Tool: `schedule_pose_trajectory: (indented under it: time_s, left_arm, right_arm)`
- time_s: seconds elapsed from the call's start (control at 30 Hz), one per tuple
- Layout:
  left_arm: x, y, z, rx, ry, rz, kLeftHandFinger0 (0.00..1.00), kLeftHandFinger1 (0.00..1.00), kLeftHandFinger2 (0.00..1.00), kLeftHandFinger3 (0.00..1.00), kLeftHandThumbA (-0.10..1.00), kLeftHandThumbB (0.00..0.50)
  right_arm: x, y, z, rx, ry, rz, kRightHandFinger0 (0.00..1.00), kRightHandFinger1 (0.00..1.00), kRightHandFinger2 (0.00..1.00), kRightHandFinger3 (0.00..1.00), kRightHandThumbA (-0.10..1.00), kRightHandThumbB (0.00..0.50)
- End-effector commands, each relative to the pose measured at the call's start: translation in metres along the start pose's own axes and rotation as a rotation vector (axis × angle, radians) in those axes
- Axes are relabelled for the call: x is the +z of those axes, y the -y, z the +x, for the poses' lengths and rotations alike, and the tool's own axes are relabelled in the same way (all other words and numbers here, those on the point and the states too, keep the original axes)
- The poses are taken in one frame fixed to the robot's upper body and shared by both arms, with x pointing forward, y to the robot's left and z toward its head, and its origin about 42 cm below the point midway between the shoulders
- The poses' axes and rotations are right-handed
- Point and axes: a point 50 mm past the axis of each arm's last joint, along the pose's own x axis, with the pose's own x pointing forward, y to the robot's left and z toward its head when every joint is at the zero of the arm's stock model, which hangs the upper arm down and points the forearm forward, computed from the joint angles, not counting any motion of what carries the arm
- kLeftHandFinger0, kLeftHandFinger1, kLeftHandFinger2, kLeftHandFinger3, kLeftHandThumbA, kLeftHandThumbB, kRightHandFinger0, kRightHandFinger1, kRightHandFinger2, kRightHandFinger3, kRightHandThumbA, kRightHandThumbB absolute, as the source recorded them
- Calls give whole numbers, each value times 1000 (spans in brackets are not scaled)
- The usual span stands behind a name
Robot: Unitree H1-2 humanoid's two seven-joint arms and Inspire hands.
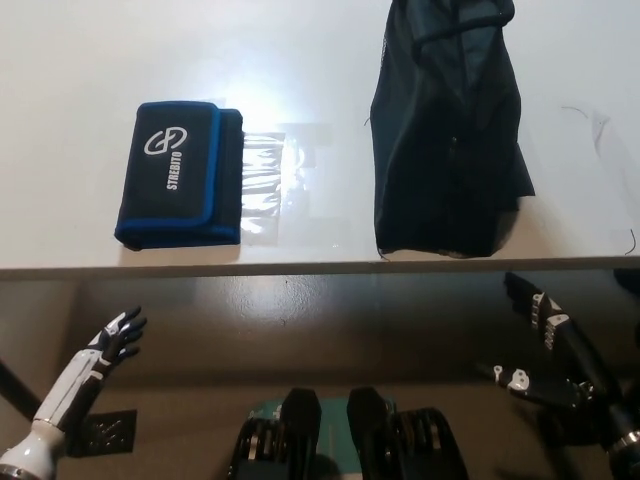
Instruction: Use both hands to pick up the lunch bag on the right hand side and smoothly move it near the note book on the left hand side
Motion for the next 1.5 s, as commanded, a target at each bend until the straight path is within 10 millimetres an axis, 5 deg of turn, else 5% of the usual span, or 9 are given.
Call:
schedule_pose_trajectory:
  time_s: [0.0,0.17,0.43,0.63,0.8,1.17,1.47]
  left_arm:
    - [19,-8,0,-3,121,71,1000,1000,1000,1000,1000,216]
    - [41,-8,-4,-6,208,79,1000,1000,1000,1000,1000,229]
    - [94,-12,6,-23,369,83,1000,1000,1000,1000,1000,258]
    - [123,-13,27,-42,465,67,1000,1000,1000,1000,1000,246]
    - [141,-15,48,-44,501,41,1000,1000,1000,1000,1000,337]
    - [177,-17,119,-77,465,-120,1000,1000,1000,1000,1000,393]
    - [200,-11,168,-71,444,-230,1000,1000,1000,1000,1000,369]
  right_arm:
    - [26,12,6,-62,196,34,1000,1000,1000,1000,1000,214]
    - [44,17,1,-136,247,59,1000,1000,1000,1000,1000,205]
    - [70,38,-4,-254,304,74,1000,1000,1000,1000,1000,282]
    - [81,53,2,-287,344,97,1000,1000,1000,1000,1000,245]
    - [93,75,20,-307,367,157,1000,1000,1000,1000,1000,244]
    - [121,116,78,-327,430,300,1000,1000,1000,1000,1000,268]
    - [130,121,124,-353,423,504,1000,1000,1000,1000,1000,295]
